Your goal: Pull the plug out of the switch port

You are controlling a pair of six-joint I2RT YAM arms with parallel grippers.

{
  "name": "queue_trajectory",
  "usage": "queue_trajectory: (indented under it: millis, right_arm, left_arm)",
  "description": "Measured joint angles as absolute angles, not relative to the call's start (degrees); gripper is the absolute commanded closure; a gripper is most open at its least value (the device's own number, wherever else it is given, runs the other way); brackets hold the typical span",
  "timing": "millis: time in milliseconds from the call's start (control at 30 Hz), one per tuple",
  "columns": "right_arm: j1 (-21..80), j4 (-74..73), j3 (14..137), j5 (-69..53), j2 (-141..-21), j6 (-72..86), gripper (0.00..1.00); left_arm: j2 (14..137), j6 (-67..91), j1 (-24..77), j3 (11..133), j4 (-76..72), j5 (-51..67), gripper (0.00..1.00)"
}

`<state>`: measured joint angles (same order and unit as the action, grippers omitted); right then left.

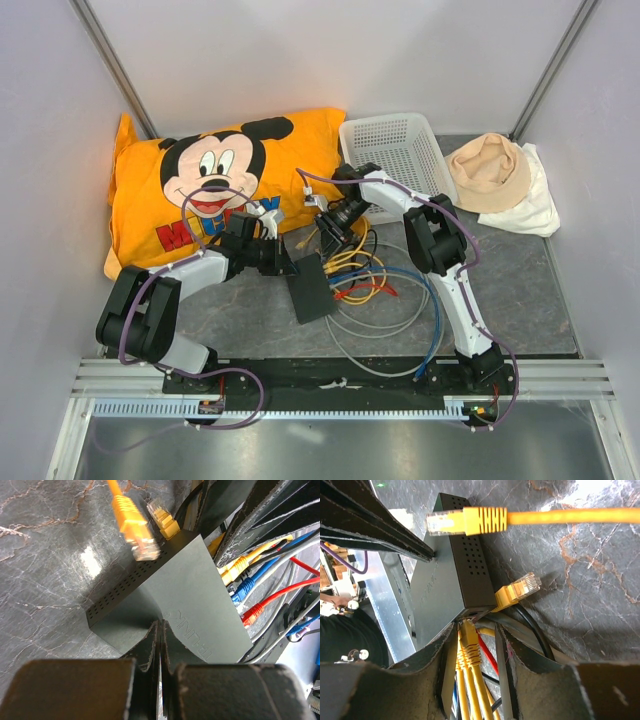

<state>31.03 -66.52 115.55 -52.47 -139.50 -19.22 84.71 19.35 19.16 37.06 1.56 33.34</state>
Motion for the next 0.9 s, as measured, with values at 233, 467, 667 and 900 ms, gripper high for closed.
queue_trajectory:
  millis: [233,467,667,900]
  right_arm:
    - [31.03,-65.76,115.55,-52.47,-139.76,-17.91,0.72]
    - [31.35,-65.73,115.85,-52.45,-139.76,-16.47,0.95]
    - [31.40,-66.24,116.27,-51.22,-139.76,-16.97,0.94]
    - [31.18,-68.53,116.86,-50.96,-139.76,-22.57,0.92]
  left_arm:
    - [84.71,19.33,19.16,37.06,1.39,33.32,0.98]
    - [84.60,18.96,19.35,36.73,0.84,33.52,0.99]
    - [84.38,18.74,19.75,36.23,-0.16,33.50,0.98]
    - [84.01,18.76,21.26,35.33,-1.98,32.86,0.98]
